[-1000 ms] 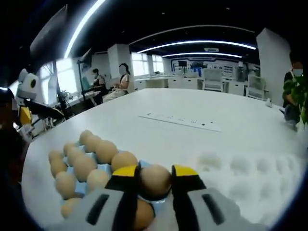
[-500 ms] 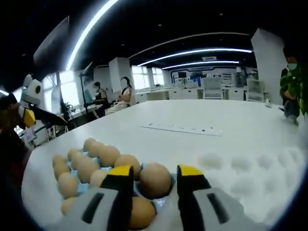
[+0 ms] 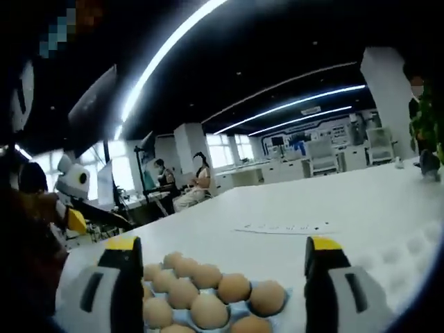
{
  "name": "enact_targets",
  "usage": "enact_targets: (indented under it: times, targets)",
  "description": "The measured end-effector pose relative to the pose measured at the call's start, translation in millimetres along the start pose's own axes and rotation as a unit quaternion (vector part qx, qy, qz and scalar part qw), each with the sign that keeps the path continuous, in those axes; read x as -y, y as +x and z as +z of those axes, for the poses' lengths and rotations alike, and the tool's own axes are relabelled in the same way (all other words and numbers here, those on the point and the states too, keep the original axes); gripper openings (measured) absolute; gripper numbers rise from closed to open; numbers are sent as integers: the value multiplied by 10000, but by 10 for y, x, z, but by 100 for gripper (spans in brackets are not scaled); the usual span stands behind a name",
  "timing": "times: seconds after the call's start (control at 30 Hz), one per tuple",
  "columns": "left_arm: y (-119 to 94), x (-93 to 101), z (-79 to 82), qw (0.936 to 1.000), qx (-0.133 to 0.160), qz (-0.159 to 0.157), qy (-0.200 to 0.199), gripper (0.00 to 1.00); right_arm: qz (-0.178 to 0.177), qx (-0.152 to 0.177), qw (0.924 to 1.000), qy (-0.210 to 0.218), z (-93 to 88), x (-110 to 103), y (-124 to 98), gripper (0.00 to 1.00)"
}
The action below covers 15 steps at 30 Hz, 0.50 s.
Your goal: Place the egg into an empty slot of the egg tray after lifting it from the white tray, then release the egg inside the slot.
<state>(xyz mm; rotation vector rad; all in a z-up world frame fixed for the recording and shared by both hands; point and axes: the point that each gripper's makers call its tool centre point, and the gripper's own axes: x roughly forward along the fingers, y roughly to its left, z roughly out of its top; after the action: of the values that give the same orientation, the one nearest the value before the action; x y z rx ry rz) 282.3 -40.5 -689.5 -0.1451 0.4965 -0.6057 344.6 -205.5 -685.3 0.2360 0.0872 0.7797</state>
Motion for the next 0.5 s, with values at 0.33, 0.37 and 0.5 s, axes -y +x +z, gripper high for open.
enact_targets:
  times: [0.33,0.37,0.5]
  targets:
    - [-169,268,-9,9970,155,-229,728,99,24,504,9986,169,315,-509,-397,100]
    - [-226,316,-8,9967,210,-253,741,99,-85,573,9982,163,344,-560,-480,100]
    - [-350,403,-15,9963,383,-374,669,99,-230,623,9978,84,369,-661,-638,100]
